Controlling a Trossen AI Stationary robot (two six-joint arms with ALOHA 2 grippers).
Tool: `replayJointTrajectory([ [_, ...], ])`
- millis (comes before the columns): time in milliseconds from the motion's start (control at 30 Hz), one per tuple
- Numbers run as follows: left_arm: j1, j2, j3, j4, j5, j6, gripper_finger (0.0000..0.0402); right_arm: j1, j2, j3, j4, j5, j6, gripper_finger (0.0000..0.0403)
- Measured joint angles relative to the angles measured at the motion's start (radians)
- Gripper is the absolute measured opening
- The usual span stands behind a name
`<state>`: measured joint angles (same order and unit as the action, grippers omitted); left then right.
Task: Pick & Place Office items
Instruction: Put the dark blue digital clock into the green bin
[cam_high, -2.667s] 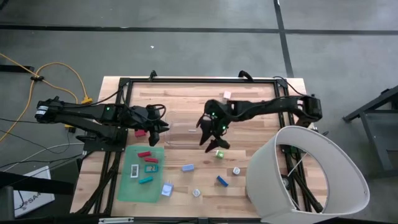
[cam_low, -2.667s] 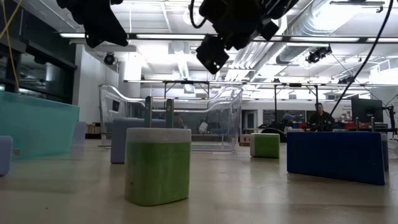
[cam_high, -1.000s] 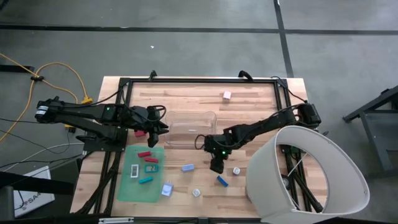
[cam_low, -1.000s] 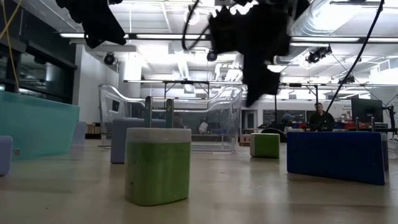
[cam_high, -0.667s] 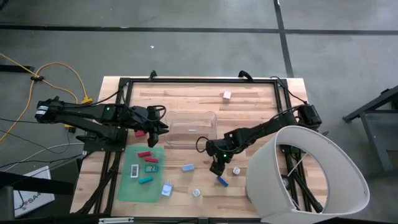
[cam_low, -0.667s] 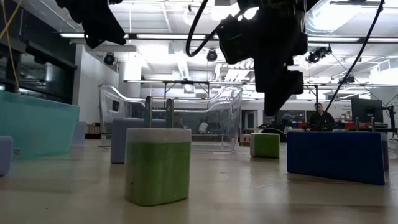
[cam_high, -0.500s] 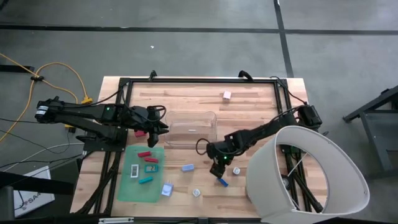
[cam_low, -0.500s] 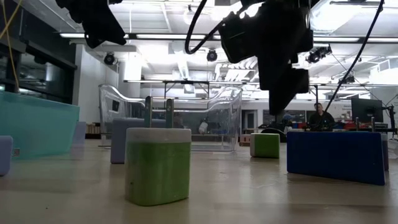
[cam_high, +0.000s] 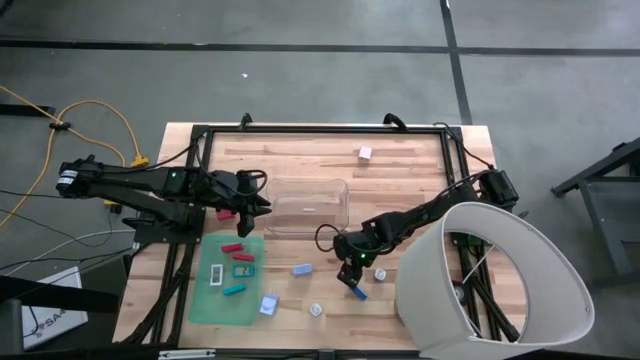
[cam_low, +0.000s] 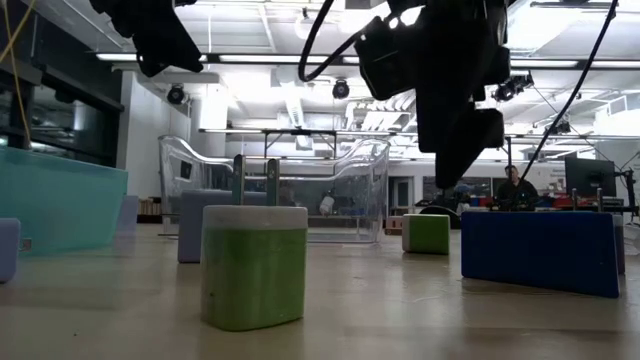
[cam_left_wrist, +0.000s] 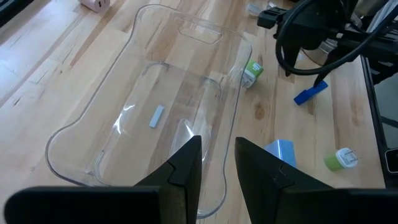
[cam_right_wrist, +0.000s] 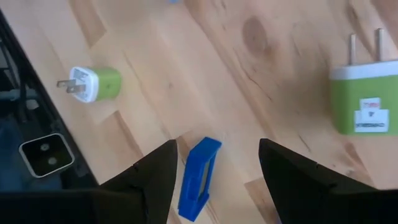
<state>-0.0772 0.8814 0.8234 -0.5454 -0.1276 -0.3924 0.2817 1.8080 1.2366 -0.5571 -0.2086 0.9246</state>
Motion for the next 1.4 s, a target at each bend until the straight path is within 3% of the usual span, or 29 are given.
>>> replayJointTrajectory([
  [667,0.000,0.000,0.000,-0.001,0.000,0.000,0.0093,0.049,0.023,0.000,-0.045,0.111,0.051,0.0215],
  [1400,0.000,0.000,0.000,0.000,0.000,0.000,0.0093,0.132,0.033,0.000,0.005,0.149,0.119,0.0215],
])
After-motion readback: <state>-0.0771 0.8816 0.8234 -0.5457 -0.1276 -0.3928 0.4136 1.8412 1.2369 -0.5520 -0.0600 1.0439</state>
